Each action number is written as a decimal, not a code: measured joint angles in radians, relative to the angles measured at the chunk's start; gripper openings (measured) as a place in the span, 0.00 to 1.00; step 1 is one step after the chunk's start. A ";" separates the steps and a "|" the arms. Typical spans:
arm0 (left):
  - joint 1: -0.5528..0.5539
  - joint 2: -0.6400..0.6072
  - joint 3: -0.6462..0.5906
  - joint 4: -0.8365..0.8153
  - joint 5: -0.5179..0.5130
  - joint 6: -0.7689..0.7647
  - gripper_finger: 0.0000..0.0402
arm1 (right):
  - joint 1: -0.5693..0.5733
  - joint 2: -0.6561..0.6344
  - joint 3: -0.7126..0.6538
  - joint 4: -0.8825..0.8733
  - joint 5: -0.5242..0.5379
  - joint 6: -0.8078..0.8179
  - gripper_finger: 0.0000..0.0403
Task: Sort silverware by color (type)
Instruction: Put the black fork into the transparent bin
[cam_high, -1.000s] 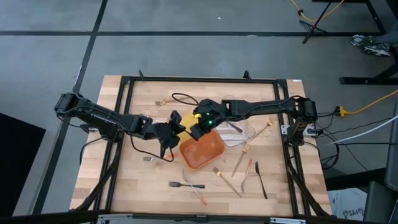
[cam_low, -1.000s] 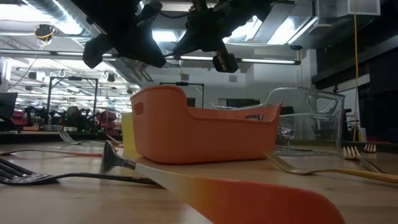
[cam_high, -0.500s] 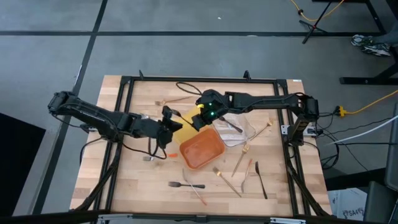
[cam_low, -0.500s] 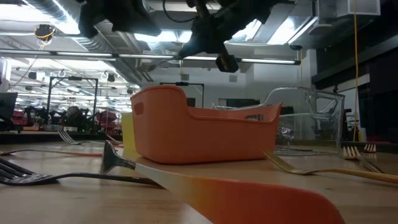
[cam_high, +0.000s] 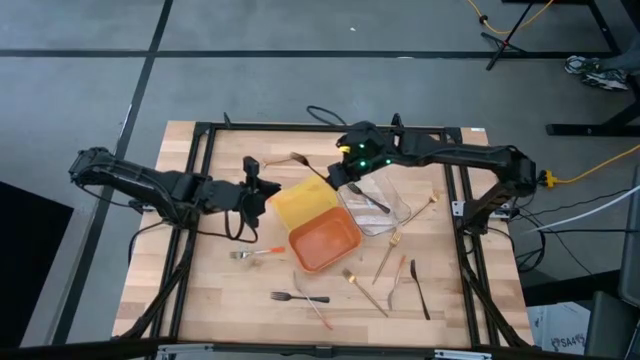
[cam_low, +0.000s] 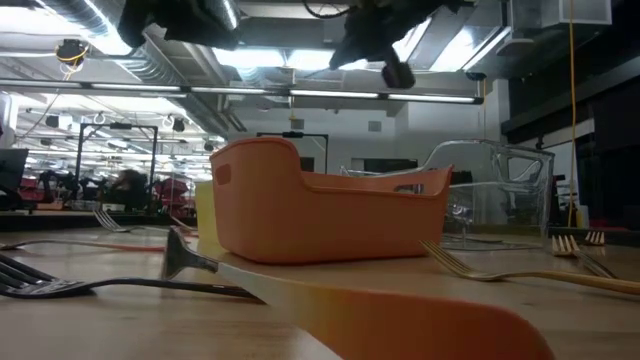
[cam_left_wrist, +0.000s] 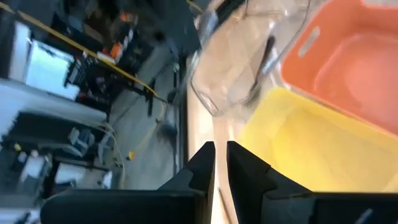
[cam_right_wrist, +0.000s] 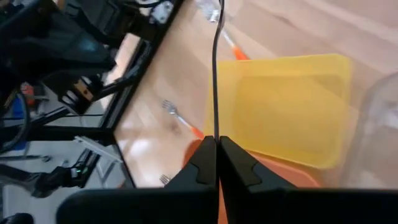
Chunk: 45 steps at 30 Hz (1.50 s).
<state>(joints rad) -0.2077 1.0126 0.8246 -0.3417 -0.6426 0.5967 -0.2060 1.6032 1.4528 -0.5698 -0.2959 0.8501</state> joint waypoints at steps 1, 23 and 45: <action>0.005 0.000 0.000 -0.011 0.000 -0.022 0.09 | 0.000 -0.011 0.000 -0.019 0.011 -0.006 0.00; 0.035 0.001 0.000 -0.160 0.079 -0.180 0.09 | 0.004 -0.175 -0.016 -0.634 0.258 0.006 0.00; 0.035 0.001 0.000 -0.159 0.079 -0.230 0.09 | 0.016 -0.181 -0.437 -0.190 0.226 0.002 0.00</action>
<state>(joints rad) -0.1722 1.0138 0.8246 -0.5011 -0.5632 0.3667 -0.1902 1.4227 1.0154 -0.7600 -0.0697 0.8520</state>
